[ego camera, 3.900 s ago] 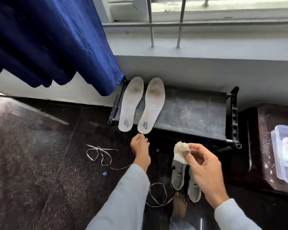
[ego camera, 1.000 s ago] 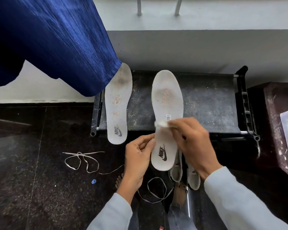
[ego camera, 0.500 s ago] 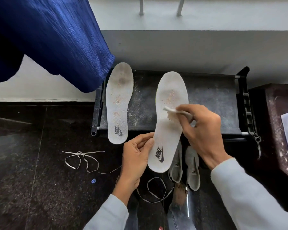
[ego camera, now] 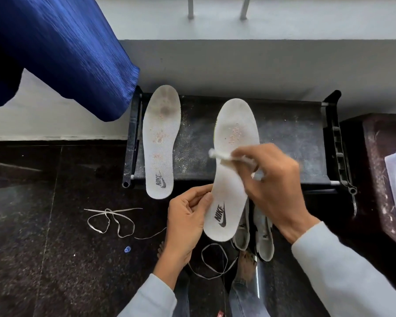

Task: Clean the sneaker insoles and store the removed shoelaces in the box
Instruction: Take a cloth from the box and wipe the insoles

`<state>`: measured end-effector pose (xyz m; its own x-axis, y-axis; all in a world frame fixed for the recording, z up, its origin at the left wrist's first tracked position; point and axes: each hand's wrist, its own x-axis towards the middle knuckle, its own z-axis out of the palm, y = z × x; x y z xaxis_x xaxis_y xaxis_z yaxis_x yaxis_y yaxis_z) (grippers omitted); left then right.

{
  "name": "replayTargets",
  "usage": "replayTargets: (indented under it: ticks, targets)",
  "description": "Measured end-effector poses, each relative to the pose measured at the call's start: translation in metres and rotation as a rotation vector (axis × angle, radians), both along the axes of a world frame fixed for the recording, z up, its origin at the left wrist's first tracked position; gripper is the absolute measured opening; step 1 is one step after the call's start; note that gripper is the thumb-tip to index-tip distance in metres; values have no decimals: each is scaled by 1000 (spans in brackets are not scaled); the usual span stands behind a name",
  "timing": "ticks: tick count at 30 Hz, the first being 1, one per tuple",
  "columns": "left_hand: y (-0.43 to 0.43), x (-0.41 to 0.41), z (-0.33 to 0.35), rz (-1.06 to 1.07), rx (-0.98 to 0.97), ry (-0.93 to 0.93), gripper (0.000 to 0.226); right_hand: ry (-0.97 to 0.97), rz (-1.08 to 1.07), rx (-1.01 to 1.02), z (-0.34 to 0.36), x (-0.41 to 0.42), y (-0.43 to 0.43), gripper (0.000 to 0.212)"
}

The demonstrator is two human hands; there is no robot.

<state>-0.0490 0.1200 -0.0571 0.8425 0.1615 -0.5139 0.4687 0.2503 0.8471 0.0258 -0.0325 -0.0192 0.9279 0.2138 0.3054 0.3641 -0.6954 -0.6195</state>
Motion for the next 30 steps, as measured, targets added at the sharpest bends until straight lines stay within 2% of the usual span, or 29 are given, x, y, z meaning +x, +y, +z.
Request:
replayTargets:
  ticks: [3,5,9,12,14,18,20,24,27,29,30]
  targets:
    - [0,-1,3,-4,21,-9,29,70,356,-42,-8,-23,3,14]
    - [0,-2,4,-17,36,-11,30,97,416,-94,-18,-14,-4,12]
    - [4,-2,4,-7,38,0,24,-3,40,-115,-29,43,-23,8]
    - [6,-3,7,6,22,-2,24,-59,-187,-11,-14,70,-29,11]
    - [8,-3,9,25,5,-4,24,-73,-190,32,2,58,-22,11]
    - [8,-3,14,43,-1,-15,24,24,178,1,7,4,-6,13]
    - [8,-3,16,36,3,-21,24,74,253,-43,-7,5,-7,14]
    - [11,-8,18,34,3,-2,26,-43,-39,-75,-27,62,-23,6]
    - [13,-11,18,44,9,7,25,-102,-240,-21,-15,85,-30,9]
    - [14,-13,19,55,1,12,24,-116,-221,34,-3,74,-22,7]
    - [14,-13,19,58,0,14,24,-112,-138,48,1,62,-16,6]
